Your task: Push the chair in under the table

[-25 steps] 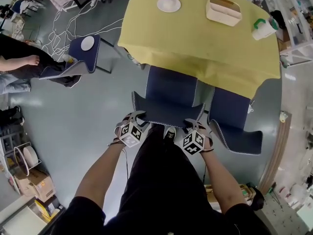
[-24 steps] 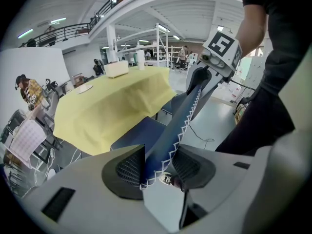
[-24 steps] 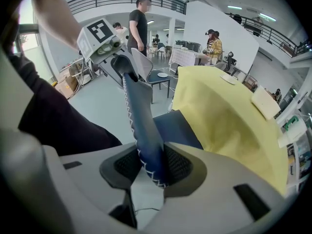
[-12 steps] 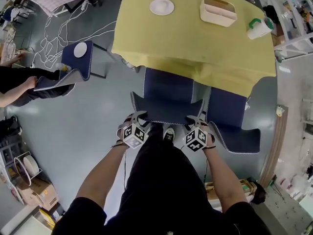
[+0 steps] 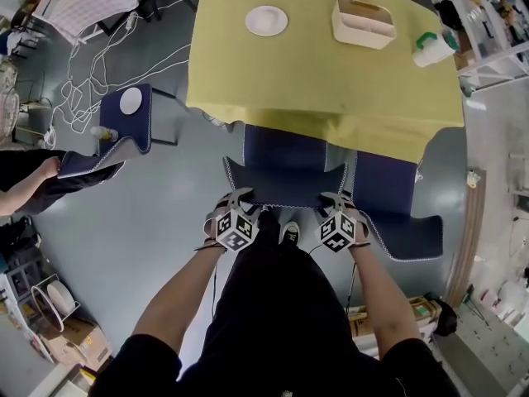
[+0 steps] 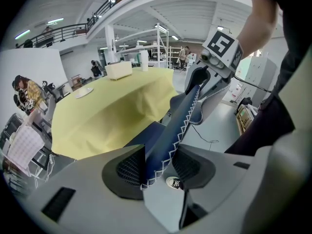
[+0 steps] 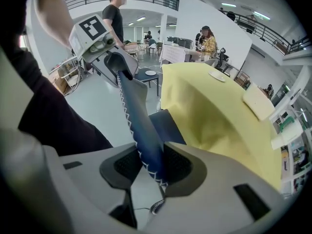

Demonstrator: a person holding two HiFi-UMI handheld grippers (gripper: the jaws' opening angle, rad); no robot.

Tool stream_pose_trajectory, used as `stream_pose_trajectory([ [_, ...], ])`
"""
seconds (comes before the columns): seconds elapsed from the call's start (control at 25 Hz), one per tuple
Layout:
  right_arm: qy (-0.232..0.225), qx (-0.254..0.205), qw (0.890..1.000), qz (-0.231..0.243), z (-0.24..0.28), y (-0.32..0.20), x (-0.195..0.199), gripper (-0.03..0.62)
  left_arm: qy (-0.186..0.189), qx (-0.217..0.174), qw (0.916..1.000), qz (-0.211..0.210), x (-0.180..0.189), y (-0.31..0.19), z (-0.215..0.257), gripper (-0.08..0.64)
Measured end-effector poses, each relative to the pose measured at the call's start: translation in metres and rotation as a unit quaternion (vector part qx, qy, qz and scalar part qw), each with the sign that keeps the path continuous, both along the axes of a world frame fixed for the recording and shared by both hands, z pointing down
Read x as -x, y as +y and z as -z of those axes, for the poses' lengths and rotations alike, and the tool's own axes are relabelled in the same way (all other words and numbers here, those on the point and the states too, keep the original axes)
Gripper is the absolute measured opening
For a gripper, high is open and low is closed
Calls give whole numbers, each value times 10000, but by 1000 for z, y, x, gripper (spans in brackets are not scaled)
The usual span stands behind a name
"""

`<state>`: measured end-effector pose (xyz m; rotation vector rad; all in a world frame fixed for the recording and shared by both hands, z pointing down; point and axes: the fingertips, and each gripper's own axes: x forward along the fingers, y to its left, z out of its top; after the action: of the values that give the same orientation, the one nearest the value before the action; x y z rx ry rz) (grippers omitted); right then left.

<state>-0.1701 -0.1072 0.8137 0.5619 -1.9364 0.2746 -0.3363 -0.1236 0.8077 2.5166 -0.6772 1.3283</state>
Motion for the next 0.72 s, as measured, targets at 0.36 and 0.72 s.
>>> stream_pose_trajectory([
  [0.36, 54, -19, 9999, -111, 1, -35, 2, 130, -17, -27, 10000, -55, 3, -37, 2, 181],
  [0.72, -14, -27, 9999, -120, 1, -75, 0, 130, -13, -71, 9999, -86, -1, -80, 3, 181],
])
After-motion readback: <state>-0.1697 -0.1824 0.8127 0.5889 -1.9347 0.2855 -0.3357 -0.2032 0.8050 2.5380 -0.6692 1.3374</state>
